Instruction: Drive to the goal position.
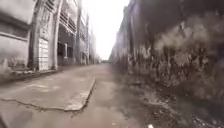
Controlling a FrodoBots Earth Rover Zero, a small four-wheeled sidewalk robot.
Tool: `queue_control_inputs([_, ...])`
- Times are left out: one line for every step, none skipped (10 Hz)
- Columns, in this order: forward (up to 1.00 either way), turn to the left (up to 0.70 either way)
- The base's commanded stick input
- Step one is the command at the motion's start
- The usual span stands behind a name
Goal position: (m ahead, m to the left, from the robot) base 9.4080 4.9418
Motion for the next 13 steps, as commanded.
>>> queue_control_inputs([0.5, 0.0])
queue_control_inputs([0.5, 0.0])
queue_control_inputs([0.5, 0.0])
queue_control_inputs([0.5, 0.0])
queue_control_inputs([0.5, 0.0])
queue_control_inputs([0.5, 0.0])
queue_control_inputs([0.5, 0.0])
queue_control_inputs([0.5, 0.0])
queue_control_inputs([0.5, 0.0])
queue_control_inputs([0.5, 0.0])
queue_control_inputs([0.5, 0.0])
queue_control_inputs([0.5, 0.0])
queue_control_inputs([0.5, 0.0])
